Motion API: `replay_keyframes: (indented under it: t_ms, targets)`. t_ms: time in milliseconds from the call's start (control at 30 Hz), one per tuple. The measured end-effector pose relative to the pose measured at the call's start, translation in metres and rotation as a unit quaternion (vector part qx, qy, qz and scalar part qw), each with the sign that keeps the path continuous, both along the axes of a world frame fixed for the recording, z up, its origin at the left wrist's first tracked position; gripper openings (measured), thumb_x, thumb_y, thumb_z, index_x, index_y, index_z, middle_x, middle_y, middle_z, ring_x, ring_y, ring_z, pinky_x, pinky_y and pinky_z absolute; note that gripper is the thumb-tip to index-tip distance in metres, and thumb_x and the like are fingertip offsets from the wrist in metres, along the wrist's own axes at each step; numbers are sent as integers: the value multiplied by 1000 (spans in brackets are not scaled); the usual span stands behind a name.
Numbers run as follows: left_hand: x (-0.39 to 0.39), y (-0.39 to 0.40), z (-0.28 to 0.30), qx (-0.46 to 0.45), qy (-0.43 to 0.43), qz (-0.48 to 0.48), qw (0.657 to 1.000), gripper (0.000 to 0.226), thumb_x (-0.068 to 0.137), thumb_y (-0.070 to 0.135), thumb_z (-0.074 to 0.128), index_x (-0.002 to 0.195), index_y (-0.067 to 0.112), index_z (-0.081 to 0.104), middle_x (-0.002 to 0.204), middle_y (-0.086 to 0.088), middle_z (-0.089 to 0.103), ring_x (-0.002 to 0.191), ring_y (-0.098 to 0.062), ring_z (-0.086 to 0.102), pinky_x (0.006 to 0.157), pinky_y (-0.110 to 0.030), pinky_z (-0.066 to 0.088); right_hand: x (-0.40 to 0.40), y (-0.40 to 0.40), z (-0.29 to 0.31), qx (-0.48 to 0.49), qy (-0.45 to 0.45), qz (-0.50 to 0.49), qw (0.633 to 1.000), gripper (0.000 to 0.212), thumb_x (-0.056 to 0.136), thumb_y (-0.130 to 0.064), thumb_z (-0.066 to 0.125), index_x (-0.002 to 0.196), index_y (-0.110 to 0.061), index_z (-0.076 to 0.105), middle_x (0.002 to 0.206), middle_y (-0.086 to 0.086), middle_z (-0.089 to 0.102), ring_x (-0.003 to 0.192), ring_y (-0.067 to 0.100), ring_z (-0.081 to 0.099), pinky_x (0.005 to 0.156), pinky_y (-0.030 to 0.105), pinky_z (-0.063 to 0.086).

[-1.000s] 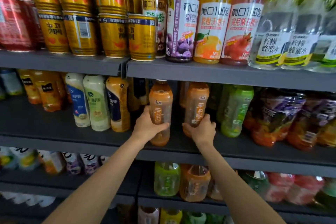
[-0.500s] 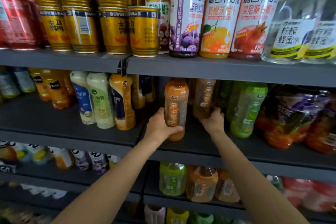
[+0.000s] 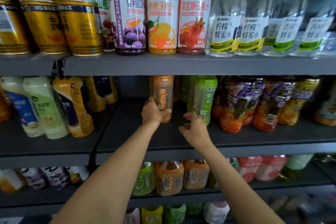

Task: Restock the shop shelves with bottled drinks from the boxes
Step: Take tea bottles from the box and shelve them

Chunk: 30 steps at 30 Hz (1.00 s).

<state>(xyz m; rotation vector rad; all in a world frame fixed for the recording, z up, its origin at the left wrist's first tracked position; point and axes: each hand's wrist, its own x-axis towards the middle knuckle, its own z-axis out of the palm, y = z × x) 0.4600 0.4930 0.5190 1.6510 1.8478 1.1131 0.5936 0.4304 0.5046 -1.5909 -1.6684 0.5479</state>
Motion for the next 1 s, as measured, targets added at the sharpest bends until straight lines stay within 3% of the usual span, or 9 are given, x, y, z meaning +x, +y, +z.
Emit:
replay_keyframes:
  t_ms: [133,267,333,433,533,700,867,933,1000]
  targets:
    - [0,-5,-3,-8,-13,-24,1000,67,76,22,75,131,12,38,133,-10,46,123,-26,47,100,-39,43,-10,2,-3,-18,1,5,1000,44,84,-6,62,125,-6,46,125,13,49,109,27,54,92,27,41]
    - [-27,-55,-10,148,-45,7,988,48,83,10,64,127,11,44,125,-5,47,114,-14,49,96,-31,45,-35,-3,-4,28,17,-9,999,40,83,-3,61,121,-2,48,120,15,53,107,30,56,91,30,43]
    - [-52,-88,-16,223,-27,37,974,36,85,6,58,119,10,48,113,0,47,106,-8,47,92,-24,42,-59,-12,1,80,33,-11,996,38,82,-2,61,119,0,50,117,17,55,100,28,58,81,20,41]
    - [-103,-138,-37,240,-23,82,967,28,87,4,53,112,13,48,105,4,44,99,-5,44,85,-13,34,-109,-36,8,133,49,69,988,35,85,-4,60,118,-2,49,112,13,56,76,8,53,71,11,36]
    - [-161,-187,-72,204,-37,165,964,23,89,6,51,110,14,48,104,1,46,97,-11,46,79,-14,34,-171,-69,2,127,20,173,977,37,88,-8,59,122,-6,47,109,6,53,72,4,50,69,16,41]
    - [-263,-292,-131,114,-71,291,947,23,89,5,50,105,21,45,102,0,48,90,-11,46,77,-20,36,-280,-141,-39,29,-84,335,938,44,89,-17,59,128,-11,39,117,8,50,94,21,55,75,26,42]
    - [-393,-430,-193,15,-77,389,918,19,84,-1,56,101,7,52,93,-5,51,86,-19,51,76,-23,38,-396,-235,-101,-134,-187,421,878,45,92,-25,55,131,-14,35,127,3,43,112,20,49,89,32,43]
    - [-443,-493,-220,-76,-95,405,906,19,83,1,59,101,4,52,96,-11,56,89,-28,57,76,-30,42,-448,-274,-128,-184,-221,455,843,49,92,-26,56,134,-13,34,131,6,43,117,23,47,93,33,42]
    - [-480,-560,-237,-165,-132,448,869,26,83,2,60,107,-1,51,103,-16,57,97,-33,57,80,-34,42,-496,-317,-154,-210,-277,500,793,50,91,-29,56,133,-11,37,133,10,44,120,25,46,95,33,40]
